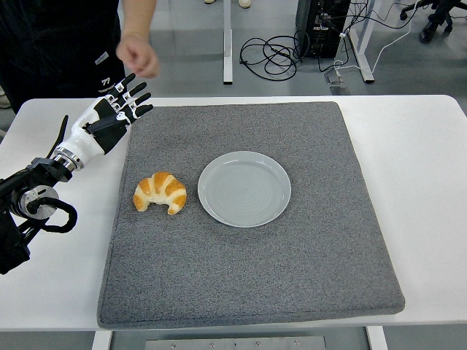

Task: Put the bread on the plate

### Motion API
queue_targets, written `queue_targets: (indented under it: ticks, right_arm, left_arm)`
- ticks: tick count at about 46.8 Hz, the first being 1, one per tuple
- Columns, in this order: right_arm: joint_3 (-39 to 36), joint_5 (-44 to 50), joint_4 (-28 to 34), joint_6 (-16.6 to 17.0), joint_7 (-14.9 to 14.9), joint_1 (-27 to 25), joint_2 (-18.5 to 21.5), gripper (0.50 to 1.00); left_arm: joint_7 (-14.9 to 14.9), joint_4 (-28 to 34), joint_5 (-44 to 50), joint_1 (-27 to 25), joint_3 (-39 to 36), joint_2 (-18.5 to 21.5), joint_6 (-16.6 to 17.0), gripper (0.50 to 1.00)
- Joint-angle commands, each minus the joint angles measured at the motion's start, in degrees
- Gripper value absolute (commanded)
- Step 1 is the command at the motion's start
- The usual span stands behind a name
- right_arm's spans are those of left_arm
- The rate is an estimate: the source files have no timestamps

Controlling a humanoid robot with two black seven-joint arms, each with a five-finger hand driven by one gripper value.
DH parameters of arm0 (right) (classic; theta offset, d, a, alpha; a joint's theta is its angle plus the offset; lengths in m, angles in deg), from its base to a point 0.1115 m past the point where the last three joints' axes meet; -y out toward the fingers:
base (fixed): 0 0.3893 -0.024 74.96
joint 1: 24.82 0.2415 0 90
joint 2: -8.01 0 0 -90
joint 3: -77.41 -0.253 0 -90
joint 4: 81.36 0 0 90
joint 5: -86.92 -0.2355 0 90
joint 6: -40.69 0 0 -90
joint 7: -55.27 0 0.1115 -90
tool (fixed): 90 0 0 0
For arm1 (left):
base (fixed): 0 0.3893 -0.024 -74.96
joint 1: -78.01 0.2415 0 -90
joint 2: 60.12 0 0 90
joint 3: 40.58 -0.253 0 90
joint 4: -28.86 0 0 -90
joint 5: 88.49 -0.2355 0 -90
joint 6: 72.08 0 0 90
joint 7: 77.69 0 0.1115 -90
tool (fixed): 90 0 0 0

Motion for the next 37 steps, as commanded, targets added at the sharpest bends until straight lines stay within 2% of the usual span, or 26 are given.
queue_targets:
  ticks: [1,37]
  right_arm:
    - [0.0,0.0,0.0,0.0,0.0,0.0,0.0,1.000]
    - [0.1,0.0,0.0,0.0,0.0,0.0,0.0,1.000]
  left_arm:
    - [0.0,0.0,-0.2,0.0,-0.1,0.1,0.1,0.966]
    - [0.0,0.0,-0.2,0.3,-0.3,-0.1,0.9,0.966]
